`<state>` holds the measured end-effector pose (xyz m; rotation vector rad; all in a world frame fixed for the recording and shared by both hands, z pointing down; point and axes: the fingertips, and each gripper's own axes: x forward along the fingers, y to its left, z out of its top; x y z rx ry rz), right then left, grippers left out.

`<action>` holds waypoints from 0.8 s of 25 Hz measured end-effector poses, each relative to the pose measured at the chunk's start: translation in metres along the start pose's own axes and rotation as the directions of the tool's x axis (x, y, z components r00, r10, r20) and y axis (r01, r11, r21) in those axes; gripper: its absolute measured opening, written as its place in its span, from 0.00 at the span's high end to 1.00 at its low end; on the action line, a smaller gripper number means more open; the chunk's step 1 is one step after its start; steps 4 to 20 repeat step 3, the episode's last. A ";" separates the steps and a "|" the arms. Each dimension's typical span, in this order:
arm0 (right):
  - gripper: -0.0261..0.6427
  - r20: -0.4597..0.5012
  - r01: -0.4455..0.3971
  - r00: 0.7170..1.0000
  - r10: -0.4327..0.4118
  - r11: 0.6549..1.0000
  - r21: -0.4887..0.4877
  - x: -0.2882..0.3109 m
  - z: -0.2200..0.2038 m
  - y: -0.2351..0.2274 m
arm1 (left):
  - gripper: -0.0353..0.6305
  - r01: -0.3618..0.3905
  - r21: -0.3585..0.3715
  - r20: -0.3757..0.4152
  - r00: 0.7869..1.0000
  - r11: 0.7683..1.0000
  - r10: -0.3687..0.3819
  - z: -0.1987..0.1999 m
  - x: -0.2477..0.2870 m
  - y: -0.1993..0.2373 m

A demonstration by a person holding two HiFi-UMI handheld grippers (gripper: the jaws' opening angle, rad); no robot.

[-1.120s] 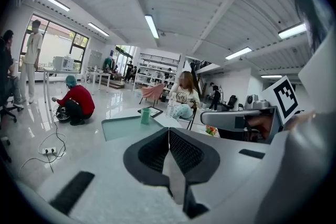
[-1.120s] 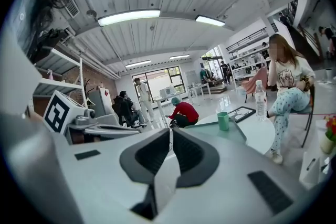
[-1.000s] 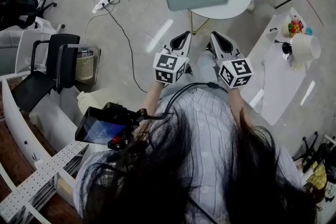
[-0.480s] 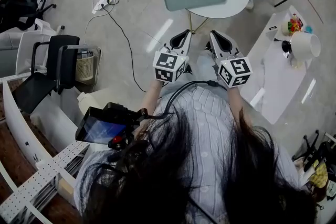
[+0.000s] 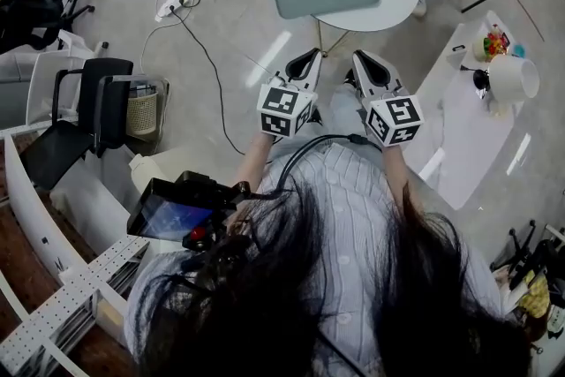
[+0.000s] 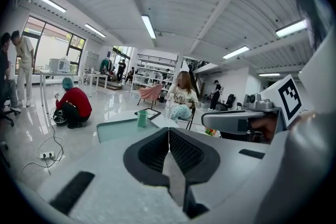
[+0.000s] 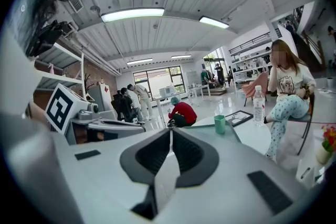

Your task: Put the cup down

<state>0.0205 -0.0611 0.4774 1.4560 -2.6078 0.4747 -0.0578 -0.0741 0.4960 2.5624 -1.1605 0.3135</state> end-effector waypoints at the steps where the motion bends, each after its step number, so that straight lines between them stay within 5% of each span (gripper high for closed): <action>1: 0.90 -0.002 0.001 1.000 -0.001 1.000 -0.001 0.000 0.000 0.000 | 0.92 0.001 0.000 -0.001 1.000 1.000 -0.001 0.000 0.000 0.000; 20: 0.90 -0.006 0.002 1.000 -0.002 1.000 -0.004 0.000 0.000 0.000 | 0.92 0.004 0.000 -0.001 1.000 1.000 -0.004 0.000 0.002 -0.001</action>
